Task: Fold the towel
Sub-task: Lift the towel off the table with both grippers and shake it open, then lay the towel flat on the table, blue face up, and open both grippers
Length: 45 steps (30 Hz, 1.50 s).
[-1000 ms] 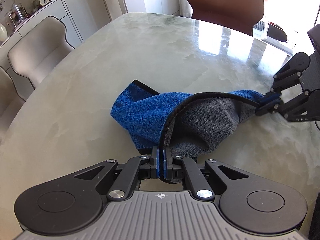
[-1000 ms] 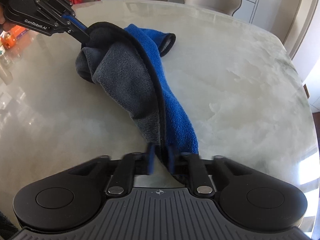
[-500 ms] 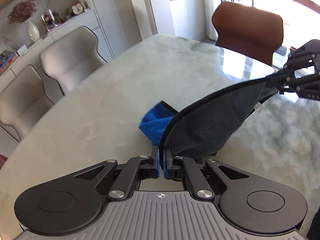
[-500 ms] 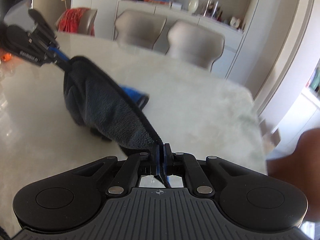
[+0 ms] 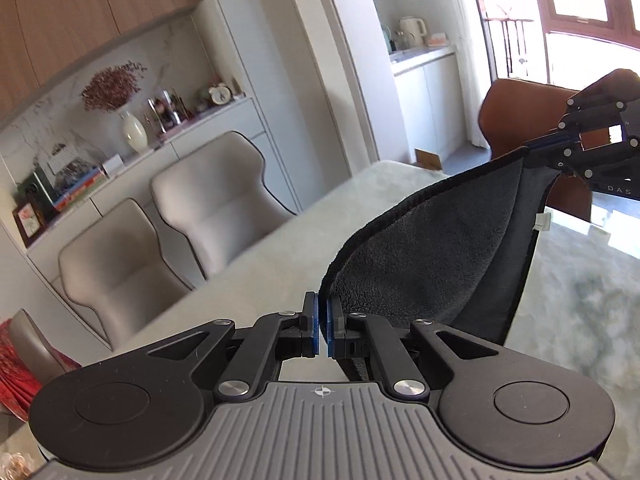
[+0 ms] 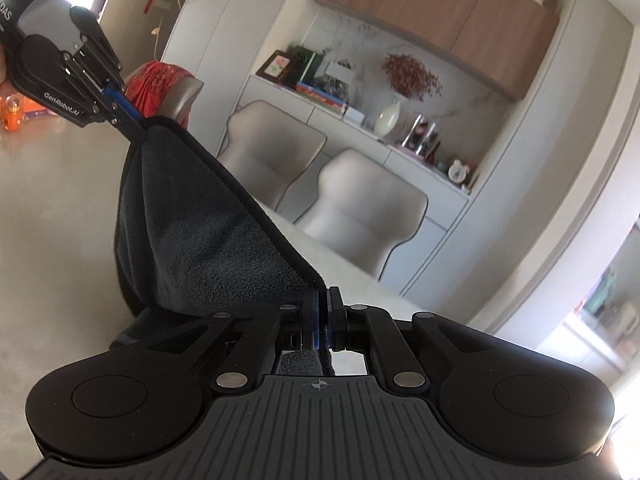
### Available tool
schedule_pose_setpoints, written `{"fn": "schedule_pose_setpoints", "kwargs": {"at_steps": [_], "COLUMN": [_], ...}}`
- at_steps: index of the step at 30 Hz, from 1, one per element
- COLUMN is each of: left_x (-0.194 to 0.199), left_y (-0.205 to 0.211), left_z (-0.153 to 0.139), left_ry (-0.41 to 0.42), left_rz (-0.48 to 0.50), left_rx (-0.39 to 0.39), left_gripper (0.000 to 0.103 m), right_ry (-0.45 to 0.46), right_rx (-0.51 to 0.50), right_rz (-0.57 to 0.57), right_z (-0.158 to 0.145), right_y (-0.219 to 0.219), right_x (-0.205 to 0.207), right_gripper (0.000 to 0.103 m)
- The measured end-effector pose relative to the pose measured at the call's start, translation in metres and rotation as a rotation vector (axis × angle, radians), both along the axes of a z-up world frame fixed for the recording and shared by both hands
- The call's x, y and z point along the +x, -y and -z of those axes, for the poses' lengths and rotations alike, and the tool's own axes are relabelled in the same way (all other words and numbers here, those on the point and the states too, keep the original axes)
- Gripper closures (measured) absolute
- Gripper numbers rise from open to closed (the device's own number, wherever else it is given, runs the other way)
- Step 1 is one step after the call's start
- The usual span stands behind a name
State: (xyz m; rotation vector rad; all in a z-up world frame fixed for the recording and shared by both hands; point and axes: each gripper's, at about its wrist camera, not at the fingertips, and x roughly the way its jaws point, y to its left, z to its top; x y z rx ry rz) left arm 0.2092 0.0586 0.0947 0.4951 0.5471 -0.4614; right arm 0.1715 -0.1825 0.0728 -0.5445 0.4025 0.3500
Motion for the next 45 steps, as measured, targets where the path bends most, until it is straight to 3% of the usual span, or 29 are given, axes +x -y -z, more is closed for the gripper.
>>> {"fn": "schedule_pose_setpoints", "kwargs": {"at_steps": [12, 17, 20, 23, 26, 33, 39, 45], "left_x": [0.078, 0.066, 0.041, 0.018, -0.014, -0.085, -0.121, -0.147], "left_y": [-0.007, -0.007, -0.008, -0.009, -0.012, -0.027, -0.04, -0.05], "left_z": [-0.051, -0.075, -0.072, -0.058, -0.025, 0.051, 0.102, 0.141], "left_ry": [0.112, 0.19, 0.182, 0.141, 0.051, -0.198, -0.361, -0.497], "left_rz": [-0.079, -0.059, -0.029, 0.001, 0.022, 0.024, -0.007, 0.001], "left_rx": [-0.027, -0.011, -0.003, 0.017, 0.051, 0.043, 0.031, 0.079], "left_gripper": [0.1, 0.1, 0.1, 0.1, 0.1, 0.1, 0.1, 0.098], "right_ry": [0.12, 0.187, 0.172, 0.108, 0.027, -0.294, -0.509, -0.674], "right_rx": [-0.082, -0.109, -0.115, -0.136, -0.152, -0.119, -0.063, -0.094], "right_rz": [-0.054, -0.094, -0.122, -0.183, -0.241, -0.326, -0.355, -0.401], "right_z": [-0.048, -0.076, -0.081, -0.066, -0.049, 0.013, 0.057, 0.098], "right_y": [-0.006, -0.009, -0.009, -0.011, -0.014, -0.027, -0.036, -0.046], "right_x": [0.088, 0.084, 0.07, 0.038, 0.008, -0.052, -0.095, -0.125], "right_gripper": [0.099, 0.099, 0.099, 0.099, 0.099, 0.099, 0.099, 0.098]}}
